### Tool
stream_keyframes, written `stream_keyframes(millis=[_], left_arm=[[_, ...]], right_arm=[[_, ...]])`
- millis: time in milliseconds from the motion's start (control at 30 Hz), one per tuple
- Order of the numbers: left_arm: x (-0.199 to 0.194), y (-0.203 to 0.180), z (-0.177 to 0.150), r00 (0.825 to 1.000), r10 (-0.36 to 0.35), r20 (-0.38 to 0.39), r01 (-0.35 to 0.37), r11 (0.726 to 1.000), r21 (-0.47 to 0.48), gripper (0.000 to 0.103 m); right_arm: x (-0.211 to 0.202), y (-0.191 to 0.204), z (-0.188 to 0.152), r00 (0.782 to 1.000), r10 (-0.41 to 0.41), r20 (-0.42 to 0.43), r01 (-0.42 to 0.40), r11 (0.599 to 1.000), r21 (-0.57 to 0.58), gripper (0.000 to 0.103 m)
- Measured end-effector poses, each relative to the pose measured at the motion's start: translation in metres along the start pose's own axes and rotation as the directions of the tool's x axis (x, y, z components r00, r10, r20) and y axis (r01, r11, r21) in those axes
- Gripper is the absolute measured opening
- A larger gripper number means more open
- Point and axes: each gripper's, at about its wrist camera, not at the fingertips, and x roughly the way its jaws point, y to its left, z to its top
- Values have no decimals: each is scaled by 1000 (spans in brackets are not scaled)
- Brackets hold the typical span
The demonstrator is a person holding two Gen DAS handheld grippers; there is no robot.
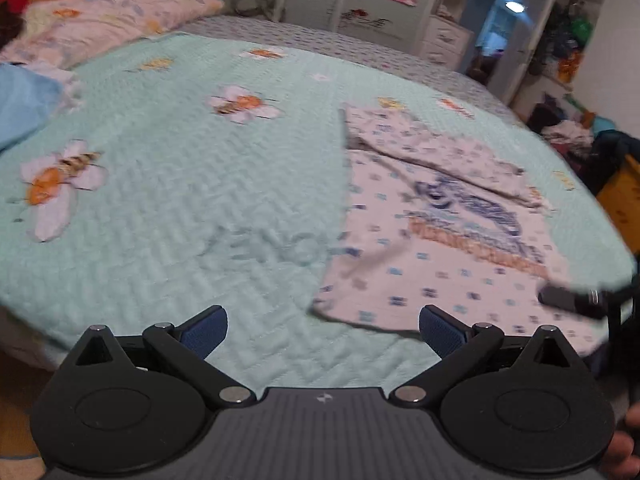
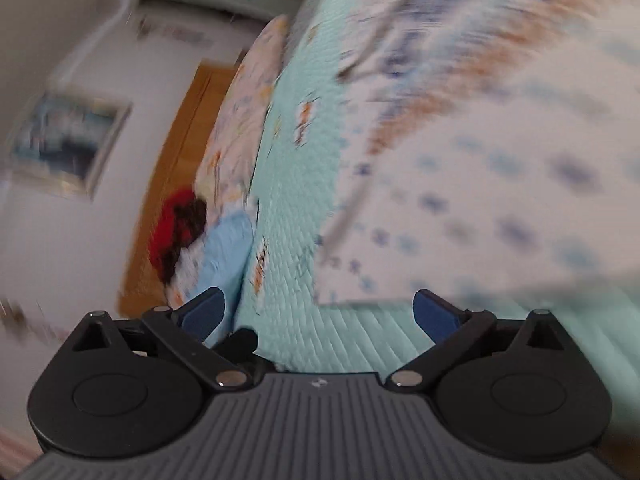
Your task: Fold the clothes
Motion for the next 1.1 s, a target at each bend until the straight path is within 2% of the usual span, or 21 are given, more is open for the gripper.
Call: stream_keyframes(millis=[100,167,267,300,367,500,600,667,767,867,967,1033,1100], left_arm=[[21,-3,15,994,-102,-30,103,994,29,102],[43,-1,25,983,-165,-80,165,986,-1,102],[77,15,32,938,-302,-172,276,948,-160,102],[86,22,31,927,-326,-187,285,934,-217,102],[99,33,27,915,-356,-187,294,910,-292,102],[108,48,30,890,-413,-195,314,864,-394,102],[104,55,34,890,-412,-196,300,851,-431,100],[104,62,35,896,-398,-196,284,854,-436,101],[109,63,33,888,-414,-199,293,844,-450,102],[113,51,34,892,-399,-212,289,864,-411,102],[117,37,34,865,-443,-235,332,857,-393,102],[121,28,36,864,-433,-258,327,871,-366,102],[123,29,37,856,-448,-259,332,859,-390,101]], right_arm=[[-29,-23,-14,997,18,70,-26,992,124,97],[-48,-29,-15,992,4,124,-24,987,159,97],[-72,-32,-9,978,-27,207,-11,984,178,97],[-82,-34,-9,972,-35,232,-8,983,183,97],[-97,-41,-10,960,-51,276,-6,980,199,97],[-112,-54,-12,943,-70,324,-10,971,237,97],[-119,-60,-11,936,-71,346,-18,969,248,97],[-124,-61,-10,929,-72,363,-21,969,246,97],[-135,-70,-10,916,-69,395,-45,961,274,97],[-146,-79,-9,902,-68,426,-70,951,300,97],[-149,-74,-4,895,-101,434,-25,961,276,97],[-152,-68,2,892,-137,431,27,967,253,97],[-154,-65,7,888,-161,431,59,969,241,97]])
